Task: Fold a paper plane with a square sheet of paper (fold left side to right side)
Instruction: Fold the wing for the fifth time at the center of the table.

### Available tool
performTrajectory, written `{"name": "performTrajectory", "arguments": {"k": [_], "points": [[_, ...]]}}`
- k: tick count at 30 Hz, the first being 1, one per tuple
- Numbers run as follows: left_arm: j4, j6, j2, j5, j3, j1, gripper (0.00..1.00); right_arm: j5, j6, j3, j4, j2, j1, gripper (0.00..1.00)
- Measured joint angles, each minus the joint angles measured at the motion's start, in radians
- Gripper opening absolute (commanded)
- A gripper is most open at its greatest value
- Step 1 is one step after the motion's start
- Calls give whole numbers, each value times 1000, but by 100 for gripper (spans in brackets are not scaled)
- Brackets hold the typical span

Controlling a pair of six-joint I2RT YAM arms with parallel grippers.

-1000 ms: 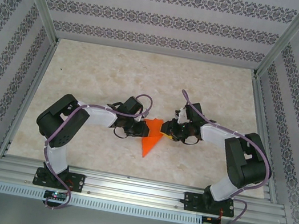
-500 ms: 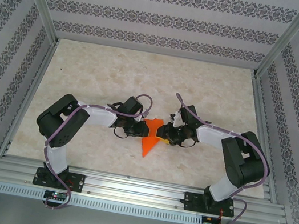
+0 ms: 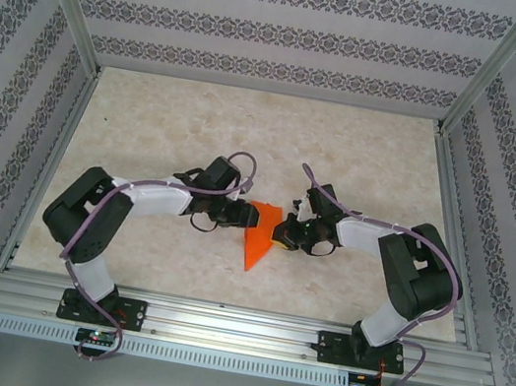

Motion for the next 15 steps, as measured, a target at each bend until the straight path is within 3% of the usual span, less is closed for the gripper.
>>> {"name": "performTrajectory", "arguments": {"k": [6,15], "points": [[3,-28,-117,32,-74,-8,37,16,15,-2,9,-5,7,5],[59,-105,-99,89,-98,-115,33,25,19,-2,16,-5,13,5]]}}
